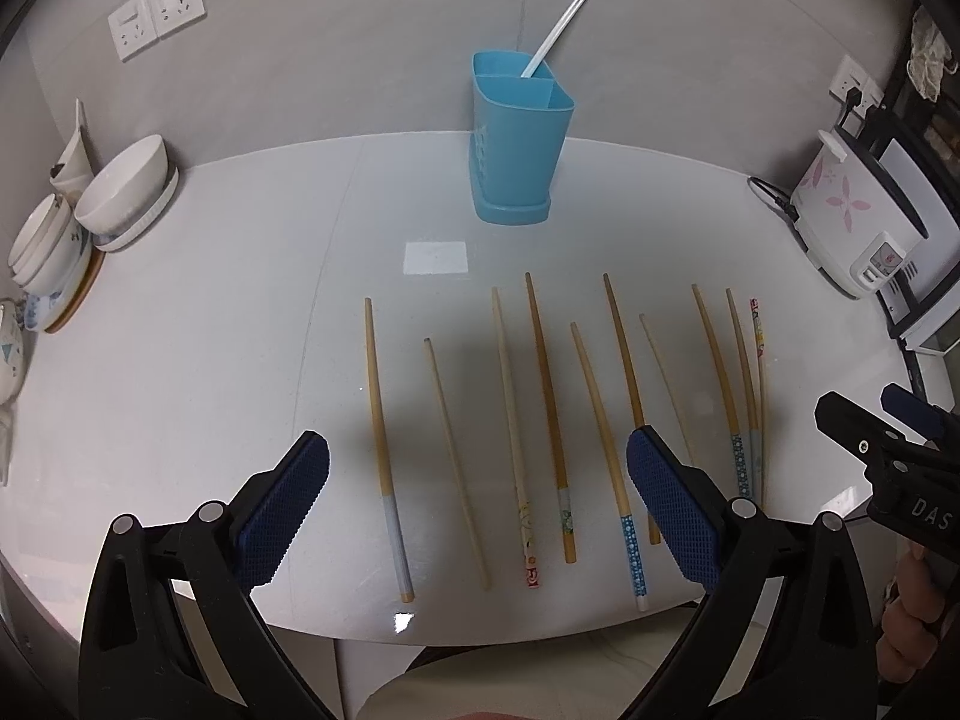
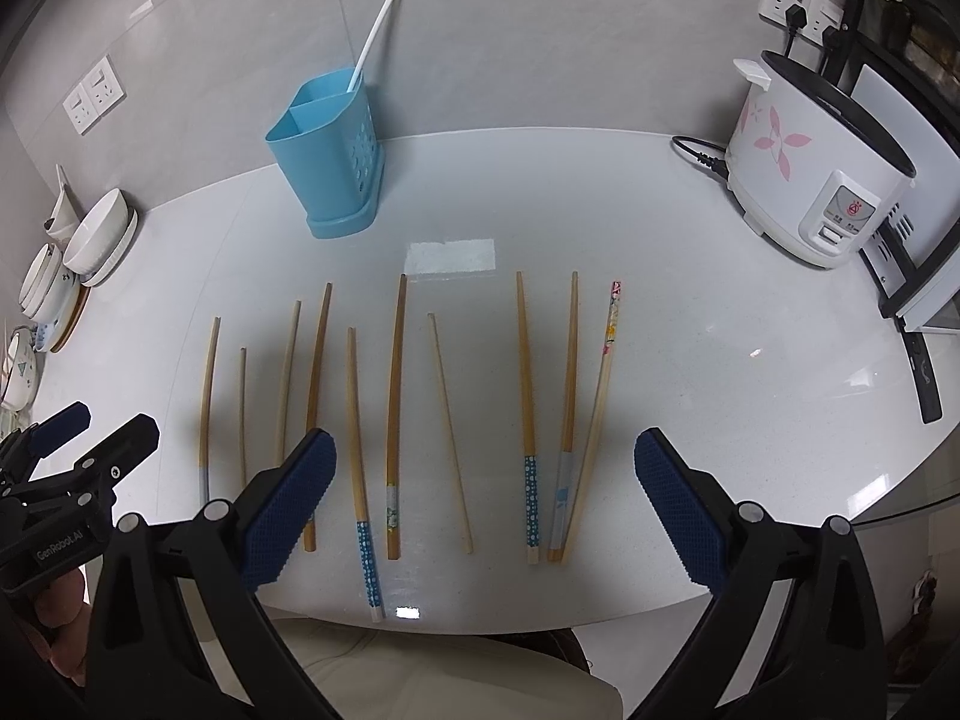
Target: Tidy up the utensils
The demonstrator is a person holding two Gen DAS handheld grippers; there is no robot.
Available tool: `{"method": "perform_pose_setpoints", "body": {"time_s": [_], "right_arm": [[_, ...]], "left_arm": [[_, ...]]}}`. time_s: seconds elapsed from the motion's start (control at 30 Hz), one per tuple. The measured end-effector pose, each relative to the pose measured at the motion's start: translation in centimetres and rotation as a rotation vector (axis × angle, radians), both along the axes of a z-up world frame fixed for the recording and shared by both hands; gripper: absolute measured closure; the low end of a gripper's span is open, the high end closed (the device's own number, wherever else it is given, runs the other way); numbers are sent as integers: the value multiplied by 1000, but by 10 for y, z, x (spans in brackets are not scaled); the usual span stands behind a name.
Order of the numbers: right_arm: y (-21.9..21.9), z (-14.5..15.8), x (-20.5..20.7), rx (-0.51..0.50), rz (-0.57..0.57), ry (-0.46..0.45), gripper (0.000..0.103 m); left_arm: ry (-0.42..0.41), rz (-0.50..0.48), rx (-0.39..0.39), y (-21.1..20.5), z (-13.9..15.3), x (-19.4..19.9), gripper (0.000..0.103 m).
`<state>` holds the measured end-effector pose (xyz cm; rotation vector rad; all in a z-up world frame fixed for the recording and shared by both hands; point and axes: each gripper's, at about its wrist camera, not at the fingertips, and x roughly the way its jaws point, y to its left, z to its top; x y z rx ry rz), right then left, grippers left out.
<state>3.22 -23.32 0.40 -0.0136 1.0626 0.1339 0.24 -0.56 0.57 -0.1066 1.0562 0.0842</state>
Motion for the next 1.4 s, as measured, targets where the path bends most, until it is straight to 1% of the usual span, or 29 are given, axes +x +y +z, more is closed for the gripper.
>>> {"method": "perform_pose_setpoints", "body": {"time_s": [0.23, 0.67, 1.4], "right_arm": [[-1, 1, 0, 3, -3, 1, 8], [0, 2, -2, 3, -2, -3, 8], [-1, 2, -2, 5, -8, -7, 8]], "left_arm": [[-1, -2, 2, -1, 0, 1, 6], [-29, -11, 15, -4, 1, -6, 6], [-35, -13, 16, -8, 4, -4, 6]]}}
